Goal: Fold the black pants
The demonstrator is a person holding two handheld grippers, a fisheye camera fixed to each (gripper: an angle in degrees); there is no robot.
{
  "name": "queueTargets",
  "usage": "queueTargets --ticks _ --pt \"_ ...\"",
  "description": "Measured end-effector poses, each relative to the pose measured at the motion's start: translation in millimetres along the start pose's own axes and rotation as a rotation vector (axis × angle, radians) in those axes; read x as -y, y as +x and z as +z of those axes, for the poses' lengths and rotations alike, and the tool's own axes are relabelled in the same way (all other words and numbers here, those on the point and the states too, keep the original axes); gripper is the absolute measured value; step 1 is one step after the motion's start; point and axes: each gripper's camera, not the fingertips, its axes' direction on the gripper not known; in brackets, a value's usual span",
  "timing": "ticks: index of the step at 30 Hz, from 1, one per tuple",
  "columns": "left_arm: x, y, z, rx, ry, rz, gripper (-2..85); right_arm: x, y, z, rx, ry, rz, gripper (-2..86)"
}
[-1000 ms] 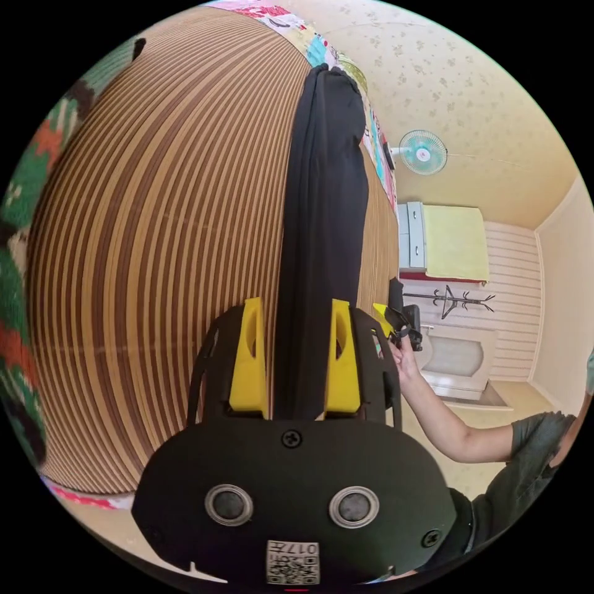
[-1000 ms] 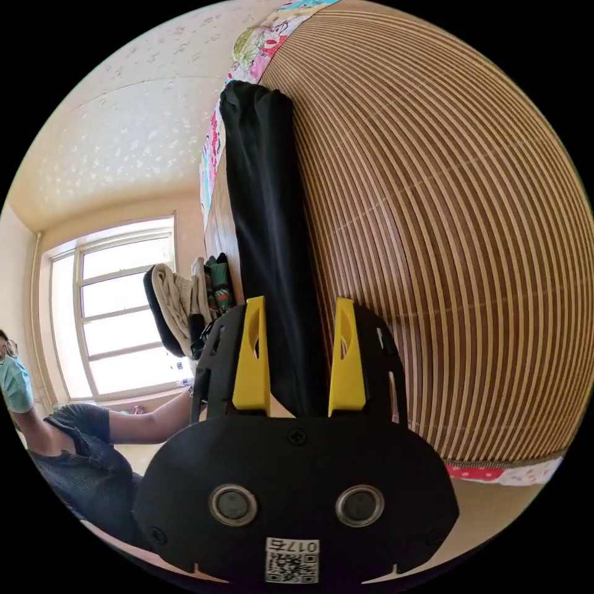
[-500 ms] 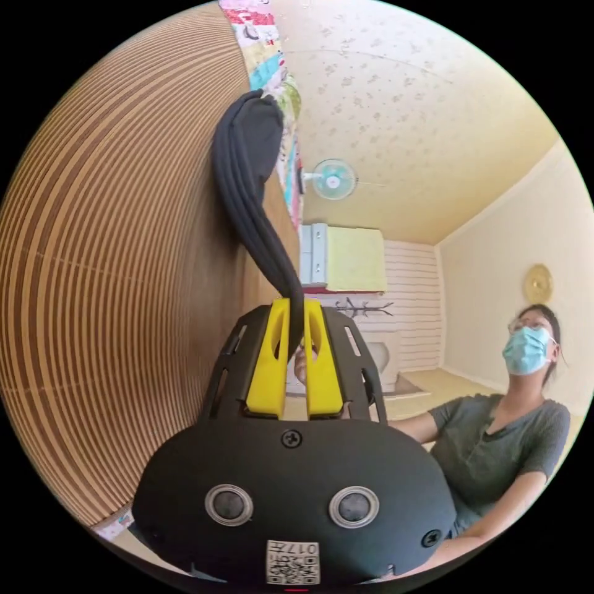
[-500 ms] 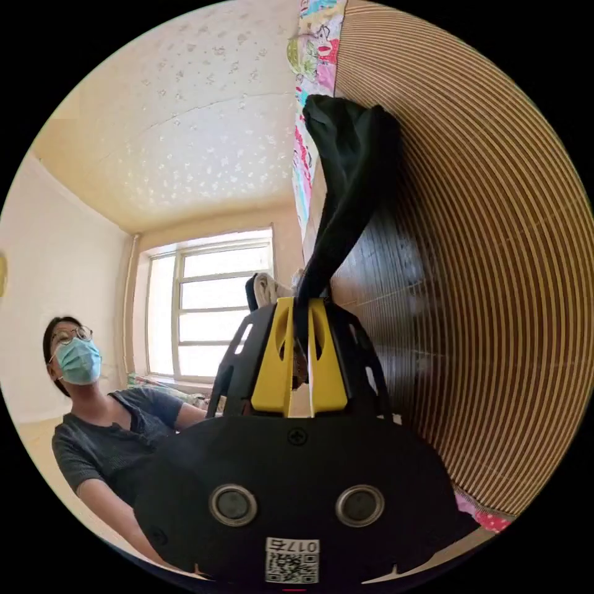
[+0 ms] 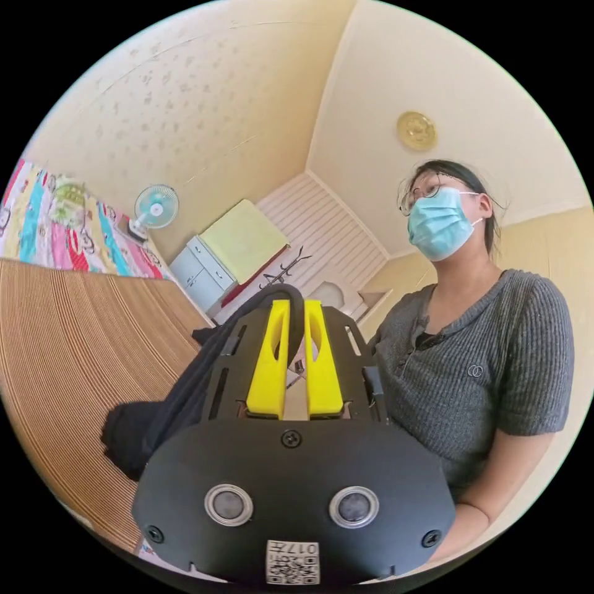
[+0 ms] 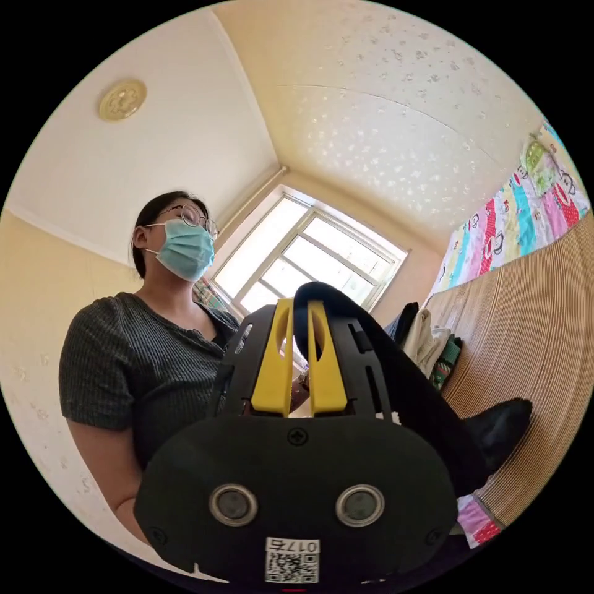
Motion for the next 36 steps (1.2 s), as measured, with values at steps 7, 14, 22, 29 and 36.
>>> queueTargets --ticks 7,14,22,29,36 --pt "38 -52 18 0.302 0.044 -0.155 4.4 54 51 6 -0.350 -0.044 0.075 1.2" --pt "34 -142 25 0.459 -0.047 -0.311 4.7 60 129 18 -0.516 -0.130 0.258 1.2" --pt "-137 -201 50 0.605 -0.465 -0.646 4.0 -96 198 -6 -0.777 -0.416 0.692 3.0" --pt "-219 -272 15 0.551 -0.296 -1.004 14.7 -161 230 -60 -0.751 -0.312 1.063 11.0" --pt "-177 -386 15 0.649 -0.354 -0.949 19.6 -100 315 -40 -0.846 -0.439 0.991 15.9"
